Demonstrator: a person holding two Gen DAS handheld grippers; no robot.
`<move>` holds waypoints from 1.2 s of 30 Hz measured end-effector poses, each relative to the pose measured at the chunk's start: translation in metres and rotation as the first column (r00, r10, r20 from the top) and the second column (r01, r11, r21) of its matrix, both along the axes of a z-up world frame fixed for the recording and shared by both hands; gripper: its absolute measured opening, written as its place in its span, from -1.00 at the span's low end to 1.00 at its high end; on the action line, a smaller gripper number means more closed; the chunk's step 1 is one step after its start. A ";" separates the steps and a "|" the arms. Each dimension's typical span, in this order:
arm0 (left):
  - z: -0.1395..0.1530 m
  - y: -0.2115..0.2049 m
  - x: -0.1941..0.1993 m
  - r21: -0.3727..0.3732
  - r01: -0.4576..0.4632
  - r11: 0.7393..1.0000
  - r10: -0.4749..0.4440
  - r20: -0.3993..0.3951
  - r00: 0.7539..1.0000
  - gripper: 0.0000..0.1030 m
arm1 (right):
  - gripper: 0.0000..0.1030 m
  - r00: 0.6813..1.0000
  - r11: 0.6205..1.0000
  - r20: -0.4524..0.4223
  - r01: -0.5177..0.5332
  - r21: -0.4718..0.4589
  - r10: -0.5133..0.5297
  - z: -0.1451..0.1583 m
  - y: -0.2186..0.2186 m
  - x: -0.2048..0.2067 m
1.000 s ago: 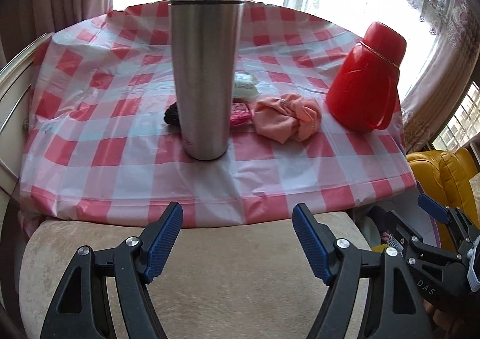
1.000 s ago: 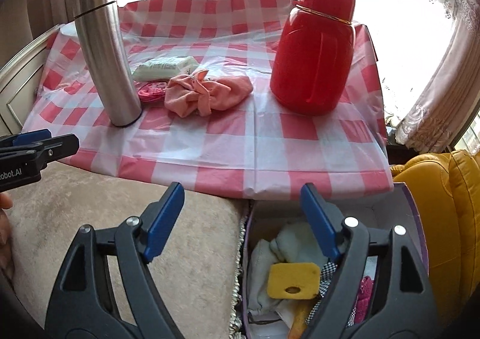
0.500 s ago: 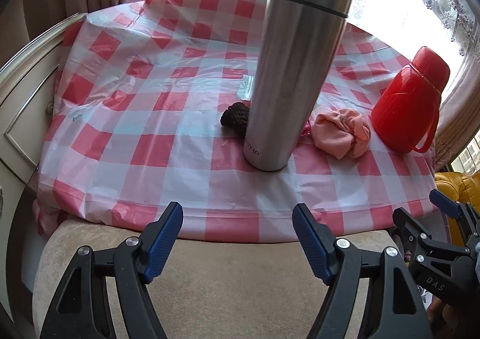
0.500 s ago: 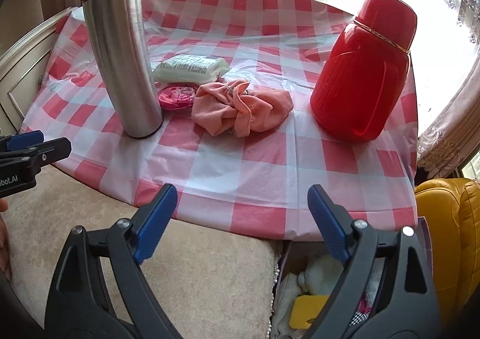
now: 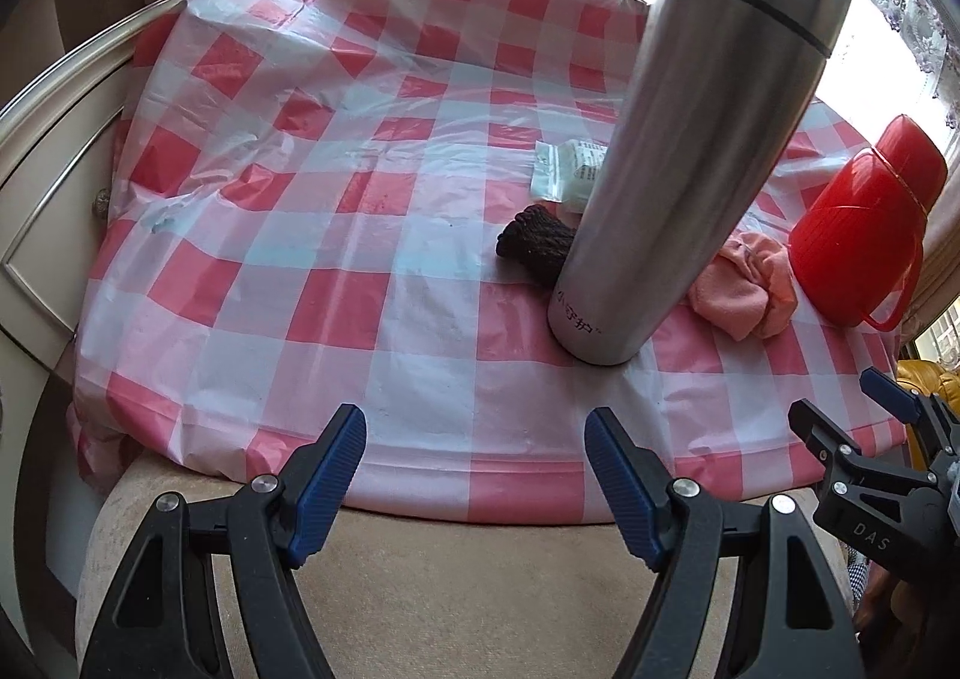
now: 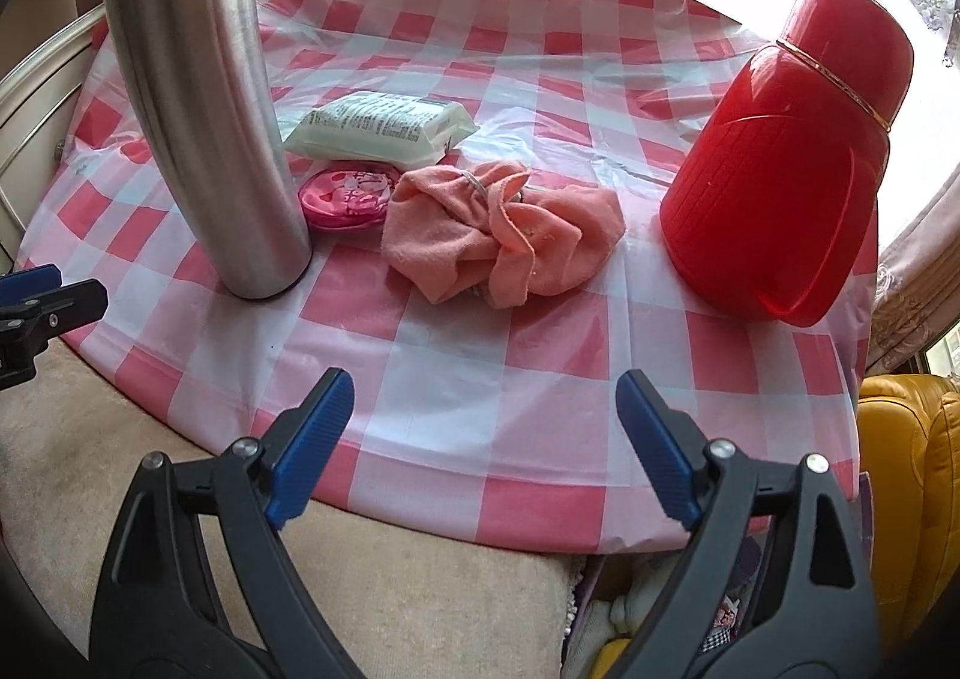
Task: Organize soft objects
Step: 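Move right tool to pink towel while left tool moves to brown knit item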
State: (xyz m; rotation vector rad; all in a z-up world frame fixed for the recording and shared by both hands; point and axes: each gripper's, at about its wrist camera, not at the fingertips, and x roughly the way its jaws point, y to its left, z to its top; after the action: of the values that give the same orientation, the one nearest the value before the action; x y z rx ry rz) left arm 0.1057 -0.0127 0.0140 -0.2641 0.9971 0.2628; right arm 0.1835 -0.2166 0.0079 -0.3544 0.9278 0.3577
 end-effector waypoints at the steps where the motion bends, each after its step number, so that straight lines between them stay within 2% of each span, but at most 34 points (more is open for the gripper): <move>1: -0.002 0.003 0.001 -0.006 -0.003 1.000 0.003 -0.003 1.000 0.48 | 0.76 1.000 1.000 0.000 0.001 -0.003 -0.001 -0.001 0.001 0.003; 20: -0.016 0.024 0.030 -0.020 0.006 1.000 -0.006 -0.038 0.999 0.48 | 0.76 1.000 0.998 -0.011 0.023 -0.053 -0.024 -0.025 0.021 0.056; 29: -0.019 0.027 0.040 -0.005 0.023 1.000 -0.023 -0.044 0.999 0.48 | 0.76 0.999 0.998 -0.017 0.027 -0.054 -0.028 -0.031 0.025 0.071; 36: -0.023 0.030 0.047 -0.029 0.034 0.999 -0.035 -0.044 0.998 0.48 | 0.76 0.998 0.999 -0.045 0.032 -0.044 -0.033 -0.042 0.028 0.087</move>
State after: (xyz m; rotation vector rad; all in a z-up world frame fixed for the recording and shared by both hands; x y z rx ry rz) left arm 0.1523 0.0175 -0.0091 -0.2675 1.0494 0.2240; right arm 0.2709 -0.1888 -0.0345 -0.3714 0.9856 0.3174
